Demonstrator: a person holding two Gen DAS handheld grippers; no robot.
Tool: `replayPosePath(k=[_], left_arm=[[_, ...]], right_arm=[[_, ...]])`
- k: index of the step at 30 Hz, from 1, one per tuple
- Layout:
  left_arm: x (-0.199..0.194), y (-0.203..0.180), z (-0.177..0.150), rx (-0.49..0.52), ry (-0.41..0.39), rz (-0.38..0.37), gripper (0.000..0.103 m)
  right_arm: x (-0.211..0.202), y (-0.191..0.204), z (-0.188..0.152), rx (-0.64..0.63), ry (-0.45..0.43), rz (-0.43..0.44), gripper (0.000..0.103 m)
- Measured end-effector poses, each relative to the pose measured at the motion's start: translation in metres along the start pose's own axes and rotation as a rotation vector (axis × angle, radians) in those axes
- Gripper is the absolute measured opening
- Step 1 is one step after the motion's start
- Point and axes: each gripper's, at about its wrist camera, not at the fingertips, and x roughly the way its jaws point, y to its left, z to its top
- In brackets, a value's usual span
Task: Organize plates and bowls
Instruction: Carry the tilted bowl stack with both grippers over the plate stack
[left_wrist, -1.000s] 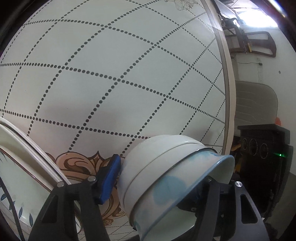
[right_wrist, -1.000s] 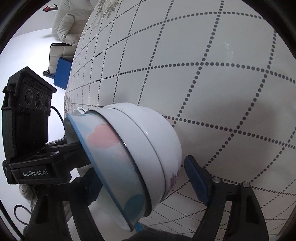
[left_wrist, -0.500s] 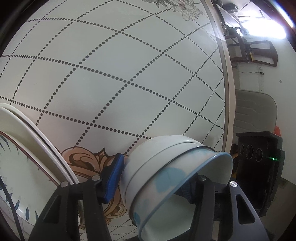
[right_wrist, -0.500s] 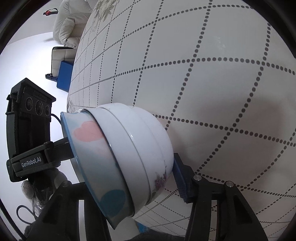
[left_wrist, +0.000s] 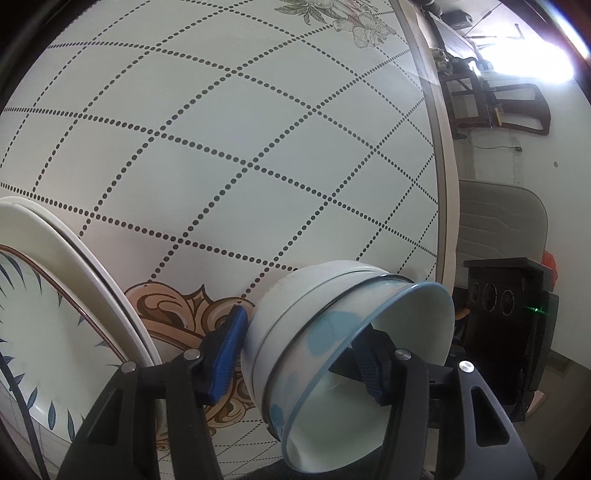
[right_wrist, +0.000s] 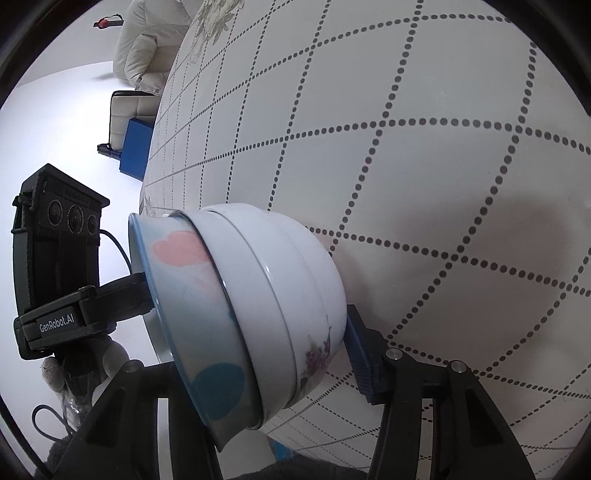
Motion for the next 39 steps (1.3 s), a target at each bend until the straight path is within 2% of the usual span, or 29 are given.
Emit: replayPosePath(k=[8, 23, 39], left_arm=[[0.009, -0.004, 0.002, 0.016, 0.01, 0.027, 0.052], [0.001, -0.006, -0.005, 0.022, -0.016, 0.048, 0.052], [-0.042, 0.001, -0.018, 0.016, -0.065, 0.032, 0.052]], right_arm=[[0.003, 0.003, 0.004, -0.007, -0.008, -0.023, 0.054], [0.002, 0.016, 0.004, -0.063, -0.01, -0.039, 0.054], [-0.008, 0.064, 0.001, -0.124, -0.019, -0.043, 0.054]])
